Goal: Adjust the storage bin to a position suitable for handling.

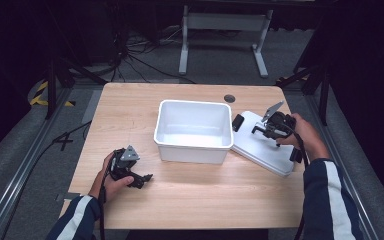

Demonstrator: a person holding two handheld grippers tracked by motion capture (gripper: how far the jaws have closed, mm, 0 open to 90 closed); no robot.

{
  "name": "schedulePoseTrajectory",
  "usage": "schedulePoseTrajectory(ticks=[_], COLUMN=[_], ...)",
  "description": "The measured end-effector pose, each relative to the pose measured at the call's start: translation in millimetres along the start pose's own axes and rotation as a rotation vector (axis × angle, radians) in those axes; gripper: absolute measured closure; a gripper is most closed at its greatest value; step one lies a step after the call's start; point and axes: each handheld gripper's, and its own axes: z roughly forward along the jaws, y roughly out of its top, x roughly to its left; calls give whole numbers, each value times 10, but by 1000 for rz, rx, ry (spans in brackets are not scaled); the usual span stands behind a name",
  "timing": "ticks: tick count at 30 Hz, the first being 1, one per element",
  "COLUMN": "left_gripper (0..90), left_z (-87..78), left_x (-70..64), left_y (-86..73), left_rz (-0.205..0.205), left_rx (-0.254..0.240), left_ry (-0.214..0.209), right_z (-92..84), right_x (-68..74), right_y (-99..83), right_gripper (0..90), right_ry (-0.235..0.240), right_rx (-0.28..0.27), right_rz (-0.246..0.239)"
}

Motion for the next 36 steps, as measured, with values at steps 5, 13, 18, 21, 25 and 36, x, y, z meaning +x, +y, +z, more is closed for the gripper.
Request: schedulePoseTrajectory(ticks=[5, 13, 18, 21, 25, 36], left_gripper=[2, 2, 2, 2, 2, 2], left_z=[0, 0, 0, 0, 0, -1], left_x=[0, 0, 0, 0, 2, 4], left_y=[0, 0, 0, 0, 1, 0], left_rz=[0, 0, 0, 0, 1, 2], left_rx=[0, 0, 0, 0, 1, 2], left_ry=[0, 0, 0, -1, -2, -4], right_z=[22, -26, -66, -79, -105, -153], right_x=[4, -4, -2, 0, 7, 46], right_y=[7, -3, -12, -13, -13, -45], right_gripper=[826, 812, 789, 777, 733, 599], right_ry=[-2, -5, -6, -4, 0, 3], right_rx=[-1, -27, -49, -60, -89, -159], right_rz=[4, 20, 28, 31, 31, 81])
